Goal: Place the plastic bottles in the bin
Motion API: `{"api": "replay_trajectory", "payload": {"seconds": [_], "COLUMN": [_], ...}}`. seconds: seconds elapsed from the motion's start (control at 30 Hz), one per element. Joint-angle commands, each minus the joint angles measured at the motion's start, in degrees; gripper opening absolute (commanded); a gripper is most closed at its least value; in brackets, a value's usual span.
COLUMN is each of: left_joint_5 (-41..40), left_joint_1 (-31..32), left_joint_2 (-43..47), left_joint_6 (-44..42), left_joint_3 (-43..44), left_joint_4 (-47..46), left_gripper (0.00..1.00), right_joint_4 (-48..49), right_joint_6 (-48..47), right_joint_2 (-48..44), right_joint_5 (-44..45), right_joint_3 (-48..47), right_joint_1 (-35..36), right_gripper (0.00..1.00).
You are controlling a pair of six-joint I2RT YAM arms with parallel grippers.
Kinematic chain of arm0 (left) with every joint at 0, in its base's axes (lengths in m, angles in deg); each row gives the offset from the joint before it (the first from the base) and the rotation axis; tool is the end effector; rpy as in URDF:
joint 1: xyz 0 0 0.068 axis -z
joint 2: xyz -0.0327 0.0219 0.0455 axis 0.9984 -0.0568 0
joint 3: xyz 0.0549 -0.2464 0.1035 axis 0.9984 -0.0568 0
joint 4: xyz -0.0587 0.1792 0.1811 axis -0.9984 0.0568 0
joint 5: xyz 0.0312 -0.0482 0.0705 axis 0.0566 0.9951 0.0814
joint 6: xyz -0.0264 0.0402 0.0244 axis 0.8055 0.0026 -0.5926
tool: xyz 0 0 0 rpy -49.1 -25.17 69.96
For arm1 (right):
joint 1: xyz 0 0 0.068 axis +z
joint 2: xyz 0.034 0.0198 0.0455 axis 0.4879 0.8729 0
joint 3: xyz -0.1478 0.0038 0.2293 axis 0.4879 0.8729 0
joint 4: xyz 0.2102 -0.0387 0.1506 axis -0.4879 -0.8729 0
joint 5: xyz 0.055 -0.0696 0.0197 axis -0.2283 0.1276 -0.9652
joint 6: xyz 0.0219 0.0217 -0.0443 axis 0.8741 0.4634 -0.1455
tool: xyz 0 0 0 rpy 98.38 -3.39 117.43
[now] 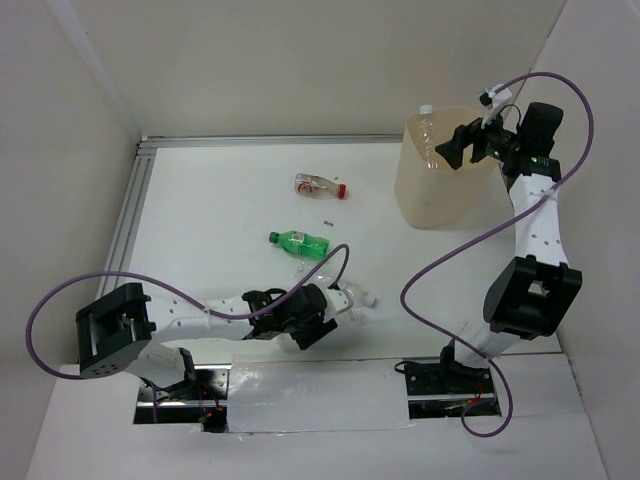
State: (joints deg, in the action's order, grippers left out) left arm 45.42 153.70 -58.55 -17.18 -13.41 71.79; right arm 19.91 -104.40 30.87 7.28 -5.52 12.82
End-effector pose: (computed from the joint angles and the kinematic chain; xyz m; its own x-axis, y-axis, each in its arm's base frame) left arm 0.1141 -0.2554 0.1812 -0.4275 0.6140 -0.6635 0.8187 0.5743 0.0040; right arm 0.3566 -0.0769 0.3926 -0.1119 -0.2420 -0.9638 -0.5858 0.7995 -0.1328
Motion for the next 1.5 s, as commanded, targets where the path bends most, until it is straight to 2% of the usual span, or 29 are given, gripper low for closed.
{"api": "replay_trajectory", "payload": {"seconds": [0.0, 0.13, 0.23, 0.3, 0.33, 0.37, 0.4, 0.43, 0.53, 0.57, 0.6, 0.63, 0.67, 0.73, 0.77, 0.8, 0.87, 0.9, 1.13, 1.3, 1.37, 1.47], "left_joint_5": [2.2, 6.3, 8.0, 8.0, 8.0, 8.0, 8.0, 8.9, 10.8, 12.3, 13.1, 15.1, 17.6, 20.8, 23.0, 24.0, 25.5, 25.5, 19.4, 13.5, 12.9, 12.8], "left_joint_1": [0.3, 0.3, 0.3, -0.2, -2.3, -3.4, -4.8, -6.6, -13.7, -16.7, -17.9, -19.1, -20.8, -22.2, -23.1, -23.1, -24.4, -24.4, -24.9, -23.6, -23.6, -23.1], "left_joint_2": [1.0, 7.6, 13.0, 13.6, 13.6, 12.8, 12.1, 11.5, 6.7, 4.5, 1.8, -4.5, -8.1, -15.3, -22.4, -25.8, -35.5, -38.2, -56.2, -61.3, -62.8, -63.8], "left_joint_6": [-1.3, -2.5, -4.5, -5.7, -6.6, -6.6, -6.6, -6.6, -0.6, 3.3, 5.7, 7.4, 11.2, 15.4, 20.0, 22.5, 27.8, 29.3, 35.1, 33.2, 33.2, 32.7], "left_joint_3": [2.2, 7.2, 15.0, 21.1, 24.7, 26.3, 27.6, 28.3, 28.9, 31.2, 33.2, 35.9, 42.2, 49.0, 52.2, 59.0, 66.8, 74.1, 95.9, 100.7, 100.8, 101.6], "left_joint_4": [3.8, 8.1, 9.9, 8.0, 6.3, 4.2, 1.8, -5.8, -22.0, -32.2, -36.1, -39.7, -44.7, -49.5, -52.0, -55.5, -56.4, -56.4, -57.0, -56.8, -55.2, -53.7], "left_gripper": [0.03, 0.0, 0.0, 0.0, 0.0, 0.0, 0.0, 0.0, 0.0, 0.0, 0.0, 0.0, 0.0, 0.0, 0.01, 0.01, 0.03, 0.03, 0.08, 0.16, 0.24, 0.3], "right_joint_4": [0.2, -1.6, -2.2, -0.5, 0.2, 0.2, 0.7, 0.7, -7.5, -10.1, -16.6, -19.8, -22.6, -30.4, -33.8, -36.7, -43.0, -44.2, -47.3, -48.6, -49.1, -49.1], "right_joint_6": [1.2, -0.9, -2.2, -2.2, -2.2, -2.2, -2.2, -2.2, -10.1, -15.8, -19.7, -23.6, -29.6, -34.4, -41.4, -44.2, -50.7, -52.0, -54.0, -54.6, -54.6, -54.6], "right_joint_2": [-3.5, -5.5, -7.7, -10.0, -11.5, -12.3, -13.0, -13.8, -15.6, -17.0, -17.1, -18.0, -18.6, -19.5, -20.2, -20.9, -21.6, -22.2, -22.7, -22.7, -22.7, -22.7], "right_joint_5": [-5.6, -11.5, -13.5, -13.5, -14.1, -14.1, -14.1, -14.1, -16.7, -18.2, -19.1, -19.6, -19.6, -20.2, -20.2, -20.8, -20.8, -20.2, -18.1, -19.4, -19.4, -18.8], "right_joint_3": [-0.9, 0.5, 2.8, 5.5, 7.1, 7.1, 8.9, 9.5, 10.0, 10.0, 9.5, 9.5, 9.5, 10.8, 11.8, 12.5, 14.7, 15.7, 21.6, 23.5, 24.2, 24.7], "right_joint_1": [-0.6, -2.5, -3.3, -5.4, -7.1, -7.8, -8.4, -8.9, -10.4, -11.3, -12.2, -12.2, -12.9, -12.9, -12.9, -12.9, -12.9, -12.9, -12.9, -12.9, -12.9, -12.9], "right_gripper": [1.0, 1.0, 0.97, 0.76, 0.37, 0.36, 0.03, 0.0, 0.0, 0.0, 0.0, 0.0, 0.0, 0.0, 0.0, 0.0, 0.0, 0.0, 0.0, 0.0, 0.0, 0.0]}}
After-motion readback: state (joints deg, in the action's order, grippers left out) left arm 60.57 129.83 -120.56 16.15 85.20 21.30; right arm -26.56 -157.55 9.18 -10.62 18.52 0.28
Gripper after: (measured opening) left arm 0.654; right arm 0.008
